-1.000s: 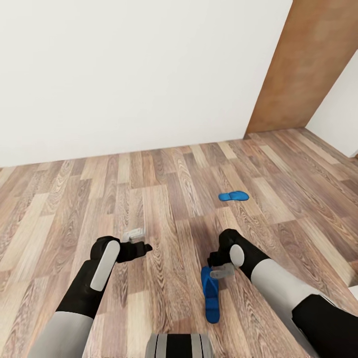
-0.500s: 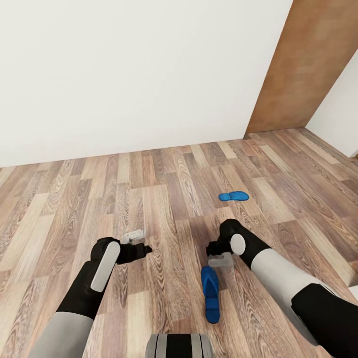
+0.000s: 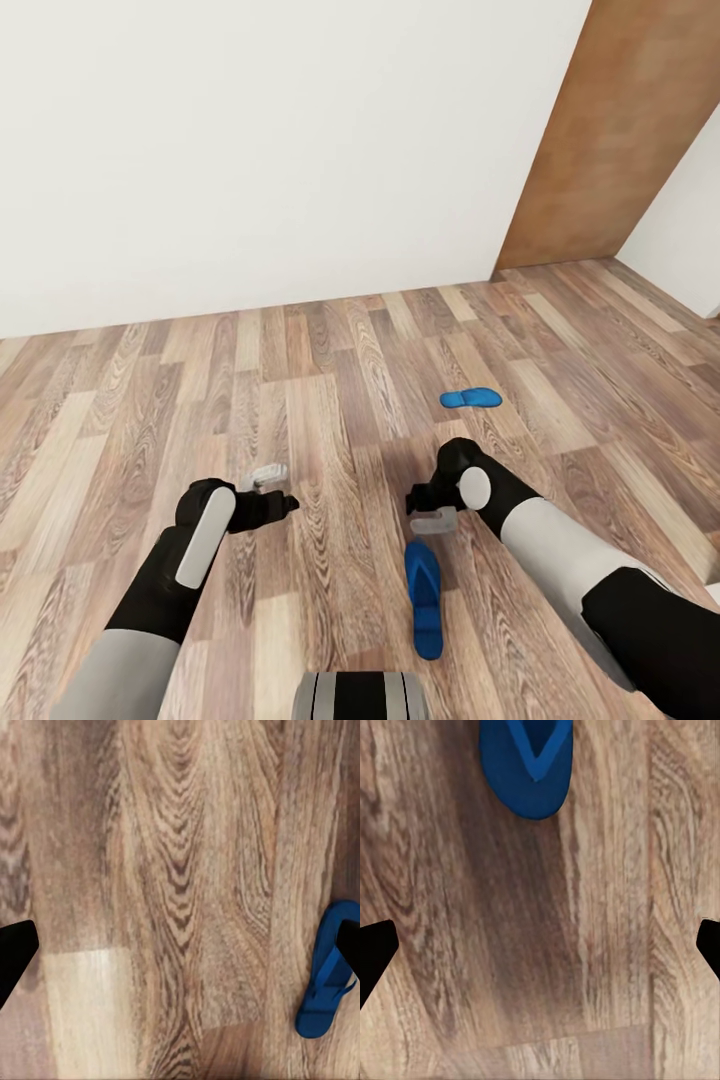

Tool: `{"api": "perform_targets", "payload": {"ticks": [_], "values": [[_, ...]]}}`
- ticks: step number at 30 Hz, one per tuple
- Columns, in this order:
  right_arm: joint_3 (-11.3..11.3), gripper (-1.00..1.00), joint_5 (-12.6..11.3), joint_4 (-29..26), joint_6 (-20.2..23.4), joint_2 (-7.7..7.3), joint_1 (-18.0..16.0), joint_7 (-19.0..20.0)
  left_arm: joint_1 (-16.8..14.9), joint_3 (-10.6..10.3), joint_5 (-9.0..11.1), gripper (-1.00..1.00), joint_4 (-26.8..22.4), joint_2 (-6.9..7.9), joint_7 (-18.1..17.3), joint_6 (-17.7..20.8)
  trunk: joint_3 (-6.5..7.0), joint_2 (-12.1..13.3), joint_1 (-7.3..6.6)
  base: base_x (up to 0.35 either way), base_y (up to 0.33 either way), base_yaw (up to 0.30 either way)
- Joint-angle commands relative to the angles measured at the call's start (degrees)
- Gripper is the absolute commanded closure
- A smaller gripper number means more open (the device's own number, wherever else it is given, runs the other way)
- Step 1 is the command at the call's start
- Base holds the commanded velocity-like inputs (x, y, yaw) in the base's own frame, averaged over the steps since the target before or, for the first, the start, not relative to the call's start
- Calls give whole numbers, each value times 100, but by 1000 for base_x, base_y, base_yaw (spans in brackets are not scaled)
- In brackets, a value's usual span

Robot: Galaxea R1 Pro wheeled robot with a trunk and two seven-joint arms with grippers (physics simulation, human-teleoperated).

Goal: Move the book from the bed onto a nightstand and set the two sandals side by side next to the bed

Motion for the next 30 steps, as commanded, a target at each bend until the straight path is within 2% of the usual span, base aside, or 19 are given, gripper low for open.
{"api": "perform_targets", "payload": {"ticks": [1,6,15,30], "values": [[19,-100,-47,-5,-8,-2,-4,55,2,-4,59,-100,-5,15,63,13,-4,-2,1,148,0,0],[22,-100,-62,112,-8,27,-6,54,41,1,83,-100,-10,56,48,13,-4,-2,1,80,0,0],[28,-100,-63,234,-8,37,-5,54,107,87,115,-100,-37,45,43,13,-4,-2,1,23,0,0],[50,-100,-65,267,-8,40,1,53,221,173,124,-100,-101,26,47,13,-337,-22,39,2,0,0]]}}
